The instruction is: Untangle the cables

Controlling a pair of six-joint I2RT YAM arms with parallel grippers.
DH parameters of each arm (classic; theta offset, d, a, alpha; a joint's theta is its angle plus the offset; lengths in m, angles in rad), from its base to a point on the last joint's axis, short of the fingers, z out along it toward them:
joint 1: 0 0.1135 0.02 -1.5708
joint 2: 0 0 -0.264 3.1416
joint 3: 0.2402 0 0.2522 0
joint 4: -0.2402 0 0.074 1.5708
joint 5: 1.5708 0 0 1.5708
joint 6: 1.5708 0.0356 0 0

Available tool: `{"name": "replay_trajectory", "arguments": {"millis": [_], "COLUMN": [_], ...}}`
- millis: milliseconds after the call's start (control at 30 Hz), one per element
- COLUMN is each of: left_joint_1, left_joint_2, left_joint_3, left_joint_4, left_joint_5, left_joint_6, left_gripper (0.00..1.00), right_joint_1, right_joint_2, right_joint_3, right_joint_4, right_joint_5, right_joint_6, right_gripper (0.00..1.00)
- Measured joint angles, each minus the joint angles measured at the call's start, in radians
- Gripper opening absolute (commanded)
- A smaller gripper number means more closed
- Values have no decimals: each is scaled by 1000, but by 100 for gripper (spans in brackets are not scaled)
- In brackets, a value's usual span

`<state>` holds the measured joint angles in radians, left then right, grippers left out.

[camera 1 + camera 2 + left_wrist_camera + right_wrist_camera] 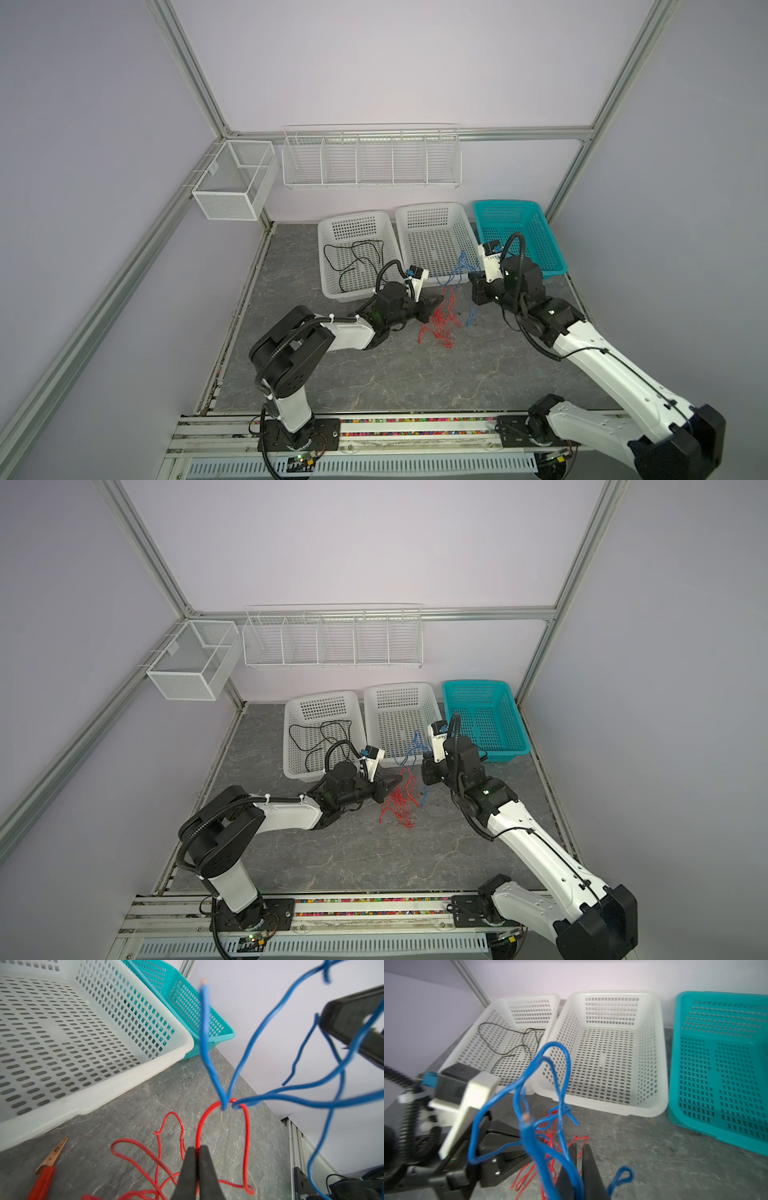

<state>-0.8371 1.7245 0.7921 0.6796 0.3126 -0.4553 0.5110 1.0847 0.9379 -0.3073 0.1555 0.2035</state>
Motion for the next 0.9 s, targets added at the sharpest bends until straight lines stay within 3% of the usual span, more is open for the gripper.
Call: {"name": "replay_trajectory", "arguments": {"millis": [200, 433, 900], "left_joint_1": [-1, -3, -6], "left_joint_2": [-213, -489, -743], "left_joint_3": [-4, -5, -4], "left_joint_4": [-209, -460, -791], "left_joint_5": [-71, -202, -423], "left_joint_6": [88, 196, 297], "left_gripper": [0, 0, 0], "right_joint_1": [-57, -126, -221], "right_joint_2": [32, 87, 235], "right_joint_3": [-42, -151, -199], "right_joint_4": [-2, -7, 14], "right_joint_5": [118, 135, 132], "right_joint_6": [46, 103, 164], "right_gripper": [6, 6, 6]}}
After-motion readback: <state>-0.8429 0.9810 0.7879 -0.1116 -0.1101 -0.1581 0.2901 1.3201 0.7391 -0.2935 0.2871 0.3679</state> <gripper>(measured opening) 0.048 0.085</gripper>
